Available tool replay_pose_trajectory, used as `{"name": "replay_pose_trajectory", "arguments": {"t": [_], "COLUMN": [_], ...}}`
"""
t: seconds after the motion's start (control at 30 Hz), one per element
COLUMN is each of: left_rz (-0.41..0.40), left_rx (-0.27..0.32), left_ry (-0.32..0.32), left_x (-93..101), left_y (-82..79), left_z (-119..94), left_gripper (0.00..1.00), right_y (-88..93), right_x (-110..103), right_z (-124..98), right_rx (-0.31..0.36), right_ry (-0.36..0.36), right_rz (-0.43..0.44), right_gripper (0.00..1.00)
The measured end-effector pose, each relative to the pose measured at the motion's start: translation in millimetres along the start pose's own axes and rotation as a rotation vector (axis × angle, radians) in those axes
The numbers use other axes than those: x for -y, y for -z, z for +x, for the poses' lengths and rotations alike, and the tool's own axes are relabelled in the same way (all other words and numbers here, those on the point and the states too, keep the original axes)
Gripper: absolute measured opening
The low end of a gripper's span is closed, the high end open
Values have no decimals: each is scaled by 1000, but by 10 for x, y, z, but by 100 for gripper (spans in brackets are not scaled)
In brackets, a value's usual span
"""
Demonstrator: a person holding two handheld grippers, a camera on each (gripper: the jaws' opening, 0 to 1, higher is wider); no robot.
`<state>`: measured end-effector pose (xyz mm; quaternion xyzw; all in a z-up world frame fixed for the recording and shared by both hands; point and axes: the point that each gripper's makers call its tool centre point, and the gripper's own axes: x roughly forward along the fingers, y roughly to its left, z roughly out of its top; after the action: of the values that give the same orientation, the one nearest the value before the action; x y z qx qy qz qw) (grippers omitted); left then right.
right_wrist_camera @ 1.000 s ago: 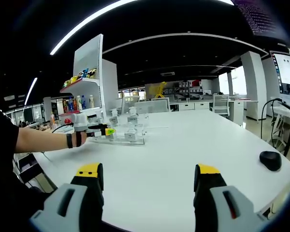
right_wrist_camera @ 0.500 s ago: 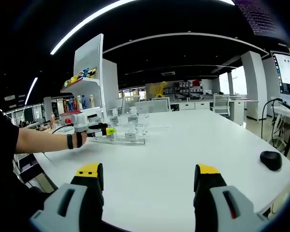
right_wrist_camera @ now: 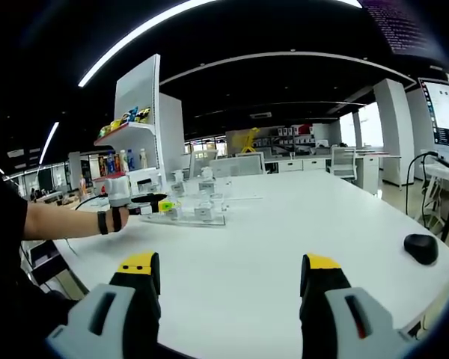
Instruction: Identify the label on the chemical reagent bottle, grasp the chemical reagent bottle, and place it in the designated position on the reagent rack
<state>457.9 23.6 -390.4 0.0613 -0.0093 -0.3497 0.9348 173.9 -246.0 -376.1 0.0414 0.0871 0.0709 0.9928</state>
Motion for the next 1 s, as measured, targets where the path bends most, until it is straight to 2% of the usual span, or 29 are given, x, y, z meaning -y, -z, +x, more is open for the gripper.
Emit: {"name": "replay_pose_trajectory", "arguments": {"t": [0.13,0.23,0.33,0.43,0.6,0.73,0.87,1.0], "left_rz": [-6,-9,-33,-42,-4,-24,-53,-43], "left_rx": [13,-16,-24,-26,-39,-49,-66,-82], "left_ry": [18,47,52,52,40,35,31,3], "left_x": [57,134,139,142,144,172,125,64], "left_y": [-87,-88,-112,-153,-211,-262,-247,-235], "left_z": [-192,-381,-641,-886,-1234,-1517,-1736,-1985], "left_gripper": [54,61,63,66,73,78,86,91], "right_y": [17,1,-20,-41,-102,-145,-166,-189], "right_x": [-9,-45,-78,-102,-177,-249,-284,-301], "right_z": [26,37,55,73,107,122,119,104], "right_rx": [-3,1,3,7,13,17,22,26], "right_ry": [-5,-15,-24,-29,-39,-49,-52,-53], "right_rz": [6,6,2,1,-4,-14,-15,-17], "right_gripper": [73,73,74,74,74,74,75,77]}}
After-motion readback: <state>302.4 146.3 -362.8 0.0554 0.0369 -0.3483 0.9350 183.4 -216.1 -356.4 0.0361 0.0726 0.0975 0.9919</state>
